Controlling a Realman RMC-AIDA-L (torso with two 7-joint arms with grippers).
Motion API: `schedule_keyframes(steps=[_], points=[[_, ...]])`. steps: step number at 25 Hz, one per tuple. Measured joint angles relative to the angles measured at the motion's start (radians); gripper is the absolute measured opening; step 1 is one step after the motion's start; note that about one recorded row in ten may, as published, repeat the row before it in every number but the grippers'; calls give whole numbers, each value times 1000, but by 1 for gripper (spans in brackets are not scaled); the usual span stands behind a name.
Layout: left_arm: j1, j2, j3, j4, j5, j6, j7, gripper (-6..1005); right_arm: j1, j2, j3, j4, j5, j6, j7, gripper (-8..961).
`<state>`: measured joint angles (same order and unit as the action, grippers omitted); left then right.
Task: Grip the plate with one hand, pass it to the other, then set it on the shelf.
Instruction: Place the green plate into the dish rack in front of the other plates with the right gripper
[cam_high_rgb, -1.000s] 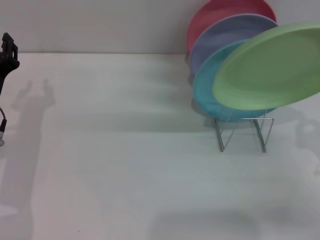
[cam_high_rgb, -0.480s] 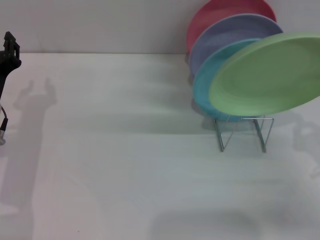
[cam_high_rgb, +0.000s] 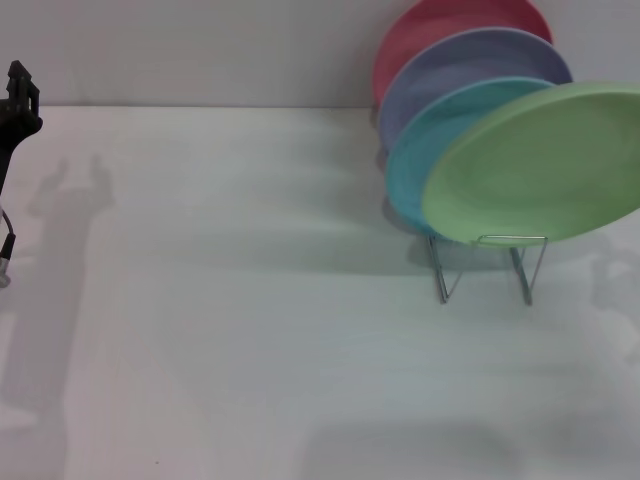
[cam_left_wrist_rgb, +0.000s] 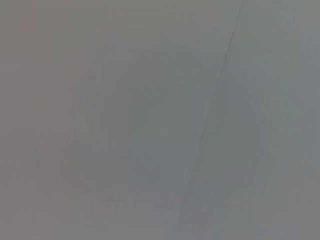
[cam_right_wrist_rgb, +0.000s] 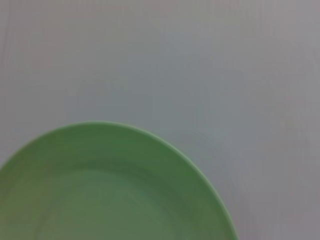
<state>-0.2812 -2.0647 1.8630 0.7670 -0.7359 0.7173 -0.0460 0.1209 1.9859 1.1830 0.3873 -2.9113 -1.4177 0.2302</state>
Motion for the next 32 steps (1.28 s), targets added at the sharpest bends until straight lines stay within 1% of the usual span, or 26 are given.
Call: schedule_keyframes(steps=[3, 4, 5, 6, 7, 9, 10, 11, 12, 14, 21, 23, 24, 32], points=[[-2, 0, 0, 0, 0, -1, 0, 408, 2, 4, 0, -12, 0, -3, 0, 13], [-2, 0, 0, 0, 0, -1, 0, 408, 7, 10, 5, -26, 0, -9, -1, 13], [-3, 0, 0, 0, 0, -1, 0, 408, 7, 10, 5, -26, 0, -9, -1, 13], [-3, 0, 0, 0, 0, -1, 0, 408, 15, 20, 17, -49, 0, -18, -4, 13], [-3, 0, 0, 0, 0, -1, 0, 408, 15, 20, 17, -49, 0, -18, -4, 13], [-4, 0, 1, 0, 0, -2, 0, 408, 32, 34, 29, -87, 0, -35, -7, 14], [-4, 0, 1, 0, 0, -2, 0, 408, 32, 34, 29, -87, 0, -35, -7, 14], [-4, 0, 1, 0, 0, -3, 0, 408, 46, 47, 43, -115, 0, -48, -10, 14], [-4, 0, 1, 0, 0, -3, 0, 408, 46, 47, 43, -115, 0, -48, -10, 14], [-4, 1, 1, 0, 0, -5, 0, 408, 61, 57, 52, -141, 0, -60, -12, 16], [-4, 2, -2, 0, 0, -9, 0, 409, 63, 67, 52, -153, 1, -63, -13, 31], [-5, 3, -4, 0, 0, -11, 0, 409, 63, 72, 56, -163, 1, -63, -13, 36], [-6, 3, -6, 0, 0, -12, 1, 409, 68, 77, 62, -180, 1, -63, -13, 38], [-9, 4, -7, 0, 0, -13, 2, 409, 73, 83, 65, -199, 2, -55, -11, 55]])
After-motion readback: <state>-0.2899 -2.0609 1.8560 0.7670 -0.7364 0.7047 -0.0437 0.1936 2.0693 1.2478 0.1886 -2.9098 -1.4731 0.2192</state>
